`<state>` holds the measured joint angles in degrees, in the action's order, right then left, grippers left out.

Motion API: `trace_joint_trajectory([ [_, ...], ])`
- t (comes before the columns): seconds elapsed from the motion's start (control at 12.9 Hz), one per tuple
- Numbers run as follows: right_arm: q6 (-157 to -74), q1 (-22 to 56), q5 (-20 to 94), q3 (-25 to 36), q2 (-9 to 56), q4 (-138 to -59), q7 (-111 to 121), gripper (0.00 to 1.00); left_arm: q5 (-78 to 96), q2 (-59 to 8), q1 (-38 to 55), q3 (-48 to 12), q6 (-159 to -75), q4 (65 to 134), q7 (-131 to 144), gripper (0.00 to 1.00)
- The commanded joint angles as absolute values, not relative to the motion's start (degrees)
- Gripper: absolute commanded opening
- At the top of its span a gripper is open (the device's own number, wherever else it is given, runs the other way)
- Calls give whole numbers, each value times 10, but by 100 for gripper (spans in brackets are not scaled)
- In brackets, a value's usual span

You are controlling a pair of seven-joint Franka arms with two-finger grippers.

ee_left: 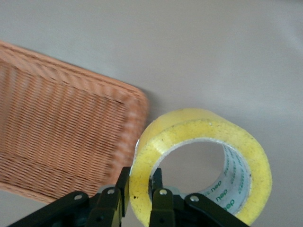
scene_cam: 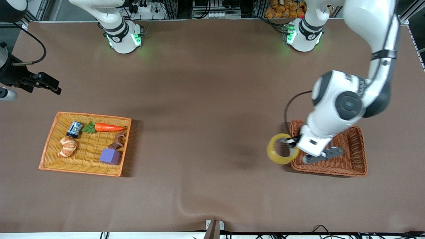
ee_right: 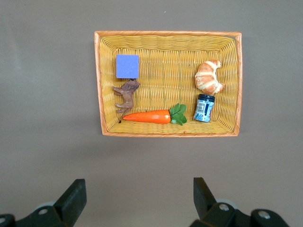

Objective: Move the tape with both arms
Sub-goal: 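Carry the tape roll with the left gripper over the brown basket, then lower the tape into the basket and open the left gripper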

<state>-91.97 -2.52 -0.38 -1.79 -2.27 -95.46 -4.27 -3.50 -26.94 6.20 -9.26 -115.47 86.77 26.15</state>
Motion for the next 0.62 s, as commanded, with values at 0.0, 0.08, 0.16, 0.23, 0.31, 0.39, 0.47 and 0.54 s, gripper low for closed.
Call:
trace_joint_trajectory([
  [0.0,-918,-33,-4,-26,-18,-946,-42,100,-30,-265,10,-101,-1140,879,134,0],
  [0.08,-919,-33,-4,-27,-18,-946,-42,100,-30,-270,-14,-102,-1140,881,86,0],
  [0.16,-919,-32,-4,-28,-18,-945,-42,100,-31,-274,-32,-102,-1140,882,45,0],
  [0.23,-920,-26,-4,-27,-18,-942,-42,100,-31,-280,-47,-101,-1140,882,7,0],
  [0.31,-920,-22,-4,-27,-18,-941,-41,100,-31,-285,-59,-100,-1140,882,-23,0],
  [0.39,-919,-22,-4,-27,-17,-942,-41,100,-34,-294,-68,-99,-1140,882,-45,0],
  [0.47,-919,-20,-4,-28,-16,-942,-41,100,-45,-303,-77,-99,-1141,882,-67,0],
  [0.54,-919,-13,-4,-28,-16,-941,-41,100,-55,-313,-85,-99,-1143,882,-82,0],
])
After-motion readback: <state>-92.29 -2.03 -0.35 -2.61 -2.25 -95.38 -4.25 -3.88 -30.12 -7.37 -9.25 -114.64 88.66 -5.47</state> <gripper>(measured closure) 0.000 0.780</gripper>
